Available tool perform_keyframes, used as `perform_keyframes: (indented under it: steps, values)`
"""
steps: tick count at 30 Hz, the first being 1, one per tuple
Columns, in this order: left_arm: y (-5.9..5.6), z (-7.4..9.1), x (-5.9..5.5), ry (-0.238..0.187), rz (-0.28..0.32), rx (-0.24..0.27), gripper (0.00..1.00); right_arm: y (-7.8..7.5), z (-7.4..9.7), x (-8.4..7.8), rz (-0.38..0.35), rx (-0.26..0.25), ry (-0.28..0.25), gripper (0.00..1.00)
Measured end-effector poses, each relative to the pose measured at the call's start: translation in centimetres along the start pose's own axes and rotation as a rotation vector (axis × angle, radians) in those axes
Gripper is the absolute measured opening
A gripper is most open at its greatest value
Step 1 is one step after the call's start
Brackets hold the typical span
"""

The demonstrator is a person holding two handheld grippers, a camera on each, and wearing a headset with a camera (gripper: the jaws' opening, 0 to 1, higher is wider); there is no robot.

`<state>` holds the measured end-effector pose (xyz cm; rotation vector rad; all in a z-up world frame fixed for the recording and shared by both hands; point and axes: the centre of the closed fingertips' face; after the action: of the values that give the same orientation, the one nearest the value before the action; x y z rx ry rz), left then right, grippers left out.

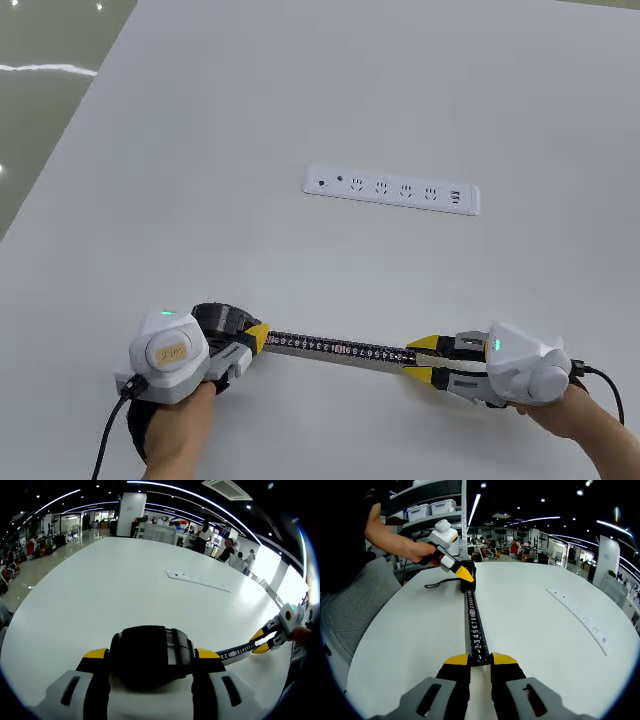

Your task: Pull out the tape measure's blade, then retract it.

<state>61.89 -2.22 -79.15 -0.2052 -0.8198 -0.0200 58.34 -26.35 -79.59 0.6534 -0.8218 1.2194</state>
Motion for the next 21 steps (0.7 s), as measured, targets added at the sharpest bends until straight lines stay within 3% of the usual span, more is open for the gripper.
perform_keyframes:
  steps: [21]
  values:
    - [0.13, 0.04, 0.06, 0.007, 0.01, -0.013, 0.63, -0.09, -0.53, 0.66, 0.024, 0.01, -0.005, 0.14]
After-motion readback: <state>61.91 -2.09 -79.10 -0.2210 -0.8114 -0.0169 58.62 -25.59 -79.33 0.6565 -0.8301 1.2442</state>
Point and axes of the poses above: the centre of the closed fingertips' face, and the gripper's own axes: z roughly backward along the fingers, y roughly to its left, x roughly out of its top
